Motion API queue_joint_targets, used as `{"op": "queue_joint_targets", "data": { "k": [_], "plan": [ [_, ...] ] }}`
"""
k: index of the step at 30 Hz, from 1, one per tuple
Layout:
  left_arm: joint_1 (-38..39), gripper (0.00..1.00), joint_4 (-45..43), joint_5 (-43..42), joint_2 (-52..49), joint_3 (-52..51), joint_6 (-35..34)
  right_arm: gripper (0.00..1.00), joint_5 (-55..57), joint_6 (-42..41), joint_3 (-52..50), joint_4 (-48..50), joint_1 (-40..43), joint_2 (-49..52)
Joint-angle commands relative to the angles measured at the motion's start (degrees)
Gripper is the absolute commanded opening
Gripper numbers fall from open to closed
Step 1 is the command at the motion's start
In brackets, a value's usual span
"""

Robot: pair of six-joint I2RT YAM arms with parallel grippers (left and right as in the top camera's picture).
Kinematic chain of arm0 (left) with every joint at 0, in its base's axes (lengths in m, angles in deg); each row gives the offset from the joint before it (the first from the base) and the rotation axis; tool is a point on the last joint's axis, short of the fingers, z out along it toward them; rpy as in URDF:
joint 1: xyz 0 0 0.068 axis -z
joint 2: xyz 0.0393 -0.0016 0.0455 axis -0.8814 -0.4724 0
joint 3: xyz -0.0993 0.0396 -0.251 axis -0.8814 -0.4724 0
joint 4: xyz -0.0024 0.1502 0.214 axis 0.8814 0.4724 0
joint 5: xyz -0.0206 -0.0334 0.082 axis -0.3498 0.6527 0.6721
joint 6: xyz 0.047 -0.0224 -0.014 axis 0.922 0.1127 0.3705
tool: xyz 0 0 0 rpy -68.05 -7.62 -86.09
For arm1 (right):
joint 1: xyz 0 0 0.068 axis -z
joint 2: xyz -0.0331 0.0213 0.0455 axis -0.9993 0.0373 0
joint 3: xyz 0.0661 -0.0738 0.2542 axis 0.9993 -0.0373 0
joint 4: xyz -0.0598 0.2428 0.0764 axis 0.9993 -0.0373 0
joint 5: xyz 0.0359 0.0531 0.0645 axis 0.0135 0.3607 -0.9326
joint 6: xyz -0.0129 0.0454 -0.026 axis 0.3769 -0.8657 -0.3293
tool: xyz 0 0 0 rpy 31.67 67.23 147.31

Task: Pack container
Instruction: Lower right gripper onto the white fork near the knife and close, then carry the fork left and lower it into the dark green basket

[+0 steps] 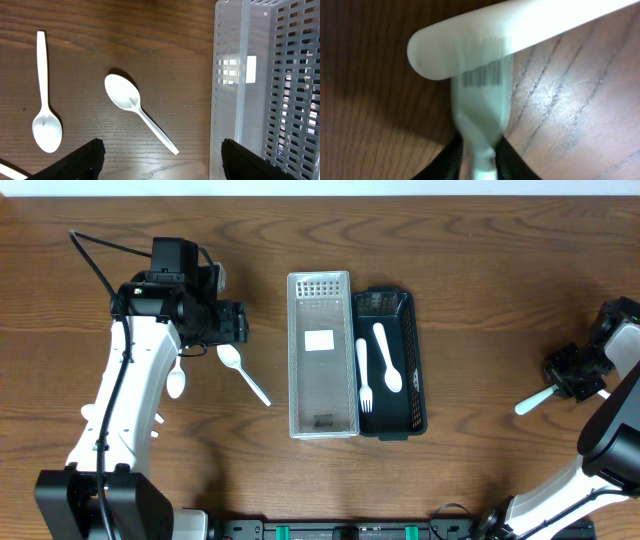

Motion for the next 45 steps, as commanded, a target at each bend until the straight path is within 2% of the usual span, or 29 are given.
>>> {"op": "queue_joint_targets", "data": {
  "k": [1, 8, 11, 18, 23, 29, 36, 41, 45],
  "plan": [
    [0.0, 0.77, 0.2, -0.3, 1.1, 1.4, 0.5, 0.17, 0.2, -0.2, -3.0, -0.3, -0.3, 3.0],
    [0.0, 0.77, 0.2, 1.0, 1.1, 1.4, 0.7, 0.11, 0.1, -0.2, -3.0, -0.6, -0.3, 3.0],
    [0.0, 0.77, 0.2, 1.0, 1.1, 1.4, 0.7, 0.01, -0.5, -0.1, -3.0, -0.8, -0.3, 3.0],
    [0.0, 0.77, 0.2, 1.0, 1.1, 1.4, 0.6, 0.01, -1.6, -1.2, -2.9, -1.8, -1.1, 2.5],
    [0.0, 0.77, 0.2, 1.0, 1.1, 1.4, 0.6, 0.01, -1.5, -0.4, -2.8, -0.5, -5.0, -2.1],
    [0.0, 0.77, 0.2, 1.0, 1.1, 1.3, 0.6, 0.01, -1.5, 0.4, -1.9, 0.4, -14.7, -13.0],
    [0.0, 0.77, 0.2, 1.0, 1.1, 1.4, 0.6, 0.01, -2.8, -4.8, -0.2, 1.2, -29.5, -23.7],
    [0.0, 0.77, 0.2, 1.0, 1.1, 1.4, 0.6, 0.01, -3.4, -5.7, 1.3, 1.4, -40.8, -24.6],
    [0.0, 0.77, 0.2, 1.0, 1.1, 1.3, 0.6, 0.01, -2.9, -1.9, 1.3, 2.3, -49.5, -23.6]
  ]
}}
